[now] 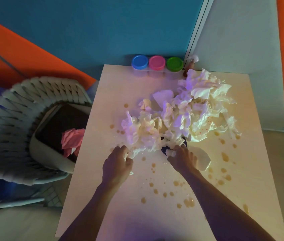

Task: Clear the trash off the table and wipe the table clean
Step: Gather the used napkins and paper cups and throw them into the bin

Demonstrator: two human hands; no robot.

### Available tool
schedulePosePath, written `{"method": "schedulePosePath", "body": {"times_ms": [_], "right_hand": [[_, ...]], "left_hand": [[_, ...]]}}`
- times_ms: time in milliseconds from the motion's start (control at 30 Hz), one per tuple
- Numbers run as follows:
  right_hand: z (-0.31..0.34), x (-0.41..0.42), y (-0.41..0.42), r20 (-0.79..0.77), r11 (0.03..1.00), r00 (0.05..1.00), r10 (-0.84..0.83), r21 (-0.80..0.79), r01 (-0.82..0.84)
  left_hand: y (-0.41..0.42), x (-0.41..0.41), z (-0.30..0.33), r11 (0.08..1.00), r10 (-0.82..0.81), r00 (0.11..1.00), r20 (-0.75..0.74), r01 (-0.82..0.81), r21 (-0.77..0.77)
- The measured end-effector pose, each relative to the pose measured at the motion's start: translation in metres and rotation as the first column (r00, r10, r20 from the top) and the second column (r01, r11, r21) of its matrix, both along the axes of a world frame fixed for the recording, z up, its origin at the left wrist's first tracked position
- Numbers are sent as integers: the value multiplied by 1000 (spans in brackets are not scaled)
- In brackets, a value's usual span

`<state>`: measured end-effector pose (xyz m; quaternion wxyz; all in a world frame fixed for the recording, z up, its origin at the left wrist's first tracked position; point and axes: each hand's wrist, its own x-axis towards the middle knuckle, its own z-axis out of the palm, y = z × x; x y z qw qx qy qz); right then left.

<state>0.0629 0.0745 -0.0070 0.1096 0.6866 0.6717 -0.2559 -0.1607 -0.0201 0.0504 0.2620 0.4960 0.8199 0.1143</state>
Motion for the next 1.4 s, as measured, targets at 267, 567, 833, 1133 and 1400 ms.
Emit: {"method": "schedulePosePath", "body": {"times_ms": [267,567,833,1133,1400], "right_hand": [[11,5,-26,-194,996,978,-79,30,86],[27,24,-52,-421,969,882,-213,27,247],[33,51,-67,-472,954,837,-278,-37,296],[40,65,-81,-468,951,833,-295,-63,301],[43,54,-78,-444,956,848,-290,-89,280]], "left_hand": [[-10,15,5,995,-74,997,6,74,-71],[-9,39,-1,991,-86,996,-28,83,-107],[-9,65,-3,985,-147,989,28,149,-89],[-23,77,5,993,-100,988,121,107,-54],[-32,73,8,992,15,994,110,-28,121]]}}
